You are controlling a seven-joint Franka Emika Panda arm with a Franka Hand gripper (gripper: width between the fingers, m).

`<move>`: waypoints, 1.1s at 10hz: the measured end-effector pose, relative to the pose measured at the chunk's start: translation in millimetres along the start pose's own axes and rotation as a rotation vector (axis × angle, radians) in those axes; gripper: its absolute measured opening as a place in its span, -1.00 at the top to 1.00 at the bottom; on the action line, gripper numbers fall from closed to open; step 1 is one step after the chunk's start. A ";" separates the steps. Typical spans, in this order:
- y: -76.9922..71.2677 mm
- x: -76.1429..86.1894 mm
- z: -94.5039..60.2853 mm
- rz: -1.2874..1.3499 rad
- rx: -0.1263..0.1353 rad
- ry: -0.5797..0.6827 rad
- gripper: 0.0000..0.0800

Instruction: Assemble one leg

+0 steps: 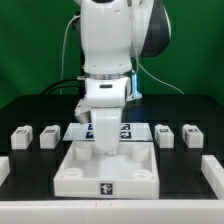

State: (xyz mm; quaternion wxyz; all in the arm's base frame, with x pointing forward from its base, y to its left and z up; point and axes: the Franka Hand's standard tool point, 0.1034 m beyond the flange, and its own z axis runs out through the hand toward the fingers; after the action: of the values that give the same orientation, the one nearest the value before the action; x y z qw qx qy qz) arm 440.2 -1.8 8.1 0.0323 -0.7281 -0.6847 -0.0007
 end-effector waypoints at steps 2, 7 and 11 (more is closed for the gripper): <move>19.8 29.2 0.4 -0.037 -0.016 0.024 0.85; 40.4 71.4 1.9 0.016 -0.035 0.055 0.85; 41.7 66.8 2.0 -0.003 -0.039 0.056 0.85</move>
Offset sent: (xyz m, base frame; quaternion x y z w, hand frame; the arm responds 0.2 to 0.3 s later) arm 0.0297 0.0529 -0.0079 -0.0215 0.0124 0.0210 0.9995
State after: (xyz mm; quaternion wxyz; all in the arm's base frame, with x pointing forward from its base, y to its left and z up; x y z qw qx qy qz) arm 485.8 62.4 7.2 0.0372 -0.7272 -0.6845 -0.0344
